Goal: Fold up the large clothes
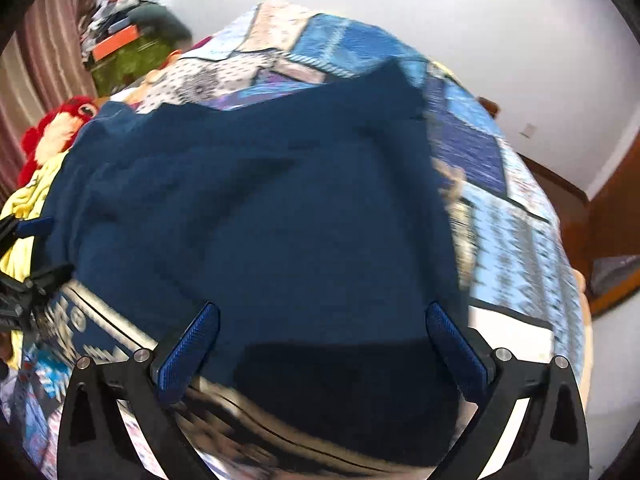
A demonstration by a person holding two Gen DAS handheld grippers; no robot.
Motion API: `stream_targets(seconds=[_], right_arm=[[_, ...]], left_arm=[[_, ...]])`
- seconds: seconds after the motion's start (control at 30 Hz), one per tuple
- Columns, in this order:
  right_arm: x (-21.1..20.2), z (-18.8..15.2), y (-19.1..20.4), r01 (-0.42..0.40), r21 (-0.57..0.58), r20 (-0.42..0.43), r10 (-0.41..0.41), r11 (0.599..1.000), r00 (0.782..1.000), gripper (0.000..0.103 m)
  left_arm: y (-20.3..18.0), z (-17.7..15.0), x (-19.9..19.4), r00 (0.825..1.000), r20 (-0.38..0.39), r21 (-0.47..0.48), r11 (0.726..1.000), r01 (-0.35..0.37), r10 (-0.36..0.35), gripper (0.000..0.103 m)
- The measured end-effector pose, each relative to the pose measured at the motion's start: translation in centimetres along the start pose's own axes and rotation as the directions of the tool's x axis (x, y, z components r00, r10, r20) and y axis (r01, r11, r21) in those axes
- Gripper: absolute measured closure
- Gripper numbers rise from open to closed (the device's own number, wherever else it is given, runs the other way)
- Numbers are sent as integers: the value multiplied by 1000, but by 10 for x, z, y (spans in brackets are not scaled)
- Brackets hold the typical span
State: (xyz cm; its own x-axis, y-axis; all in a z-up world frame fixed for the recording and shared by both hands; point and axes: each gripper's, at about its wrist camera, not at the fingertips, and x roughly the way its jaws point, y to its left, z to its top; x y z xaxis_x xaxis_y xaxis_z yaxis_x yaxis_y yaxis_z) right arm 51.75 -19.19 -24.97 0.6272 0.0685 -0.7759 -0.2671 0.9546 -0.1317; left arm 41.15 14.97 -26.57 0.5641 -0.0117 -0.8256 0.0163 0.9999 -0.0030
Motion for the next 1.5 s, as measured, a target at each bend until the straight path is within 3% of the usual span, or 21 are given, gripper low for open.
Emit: stream_targets(seconds=[0.07, 0.17, 0.3, 0.37, 0.43, 0.53, 0.7, 0.77, 0.83, 0.97, 1.1, 1.2, 1.27, 1.33, 1.37, 1.4, 1.47, 1.5], right_arm=[[-3, -10, -13, 26, 18, -13, -26, 999, 1000, 0], [-7, -27, -42, -4, 112, -46, 10, 994, 999, 0], [-13, -47, -74, -29, 234, -84, 50, 972, 995, 0], [-16, -56, -83, -8, 266, -98, 35, 964, 995, 0], [-24, -63, -90, -4, 285, -100, 34, 958, 994, 0], [-40, -67, -94, -8, 311, -86, 37, 950, 996, 0], [-78, -64, -89, -80, 354, 3, 85, 932, 996, 0], [-91, -58, -83, -103, 352, 36, 97, 930, 995, 0], [-100, -49, -74, -125, 339, 63, 110, 932, 992, 0], [-115, -35, -48, -158, 280, 108, 133, 947, 985, 0], [-117, -29, -22, -183, 212, 117, 161, 960, 980, 0], [-108, -28, -4, -192, 161, 109, 176, 968, 978, 0], [-99, -28, 4, -191, 134, 95, 180, 972, 979, 0], [-89, -27, 14, -186, 106, 74, 179, 977, 981, 0], [-83, -26, 16, -182, 98, 66, 176, 979, 982, 0], [-77, -25, 20, -174, 87, 56, 170, 981, 984, 0], [-66, -22, 26, -159, 69, 38, 156, 985, 987, 0], [-62, -21, 29, -158, 58, 33, 156, 986, 987, 0]], left_arm=[[12, -10, -5, 1000, -7, -26, 999, -25, 25, 1], [36, -25, -11, 993, -30, -62, 991, -119, 117, 1], [79, -56, -11, 960, -110, -100, 958, -268, 257, 1], [102, -74, -13, 954, -151, -147, 949, -279, 258, 1], [118, -83, -22, 964, -153, -221, 944, -247, 217, 1], [134, -91, -39, 959, -152, -295, 915, -275, 239, 1], [131, -94, -76, 996, -49, -434, 897, -85, 71, 1], [119, -88, -83, 1000, 0, -466, 884, 24, -27, 1], [104, -87, -88, 990, 45, -490, 861, 136, -131, 1], [79, -91, -74, 949, 77, -530, 794, 298, -305, 1], [68, -104, -42, 872, 120, -589, 673, 447, -474, 1], [69, -115, -16, 836, 141, -637, 597, 487, -531, 3], [73, -119, -2, 832, 161, -660, 568, 491, -531, 5], [76, -113, -2, 827, 221, -633, 569, 525, -518, 11], [78, -107, -3, 815, 258, -602, 574, 555, -518, 17], [78, -99, -5, 801, 296, -554, 589, 588, -521, 18], [77, -87, -9, 810, 326, -491, 644, 586, -488, 23], [76, -80, -11, 808, 341, -466, 659, 590, -481, 24]])
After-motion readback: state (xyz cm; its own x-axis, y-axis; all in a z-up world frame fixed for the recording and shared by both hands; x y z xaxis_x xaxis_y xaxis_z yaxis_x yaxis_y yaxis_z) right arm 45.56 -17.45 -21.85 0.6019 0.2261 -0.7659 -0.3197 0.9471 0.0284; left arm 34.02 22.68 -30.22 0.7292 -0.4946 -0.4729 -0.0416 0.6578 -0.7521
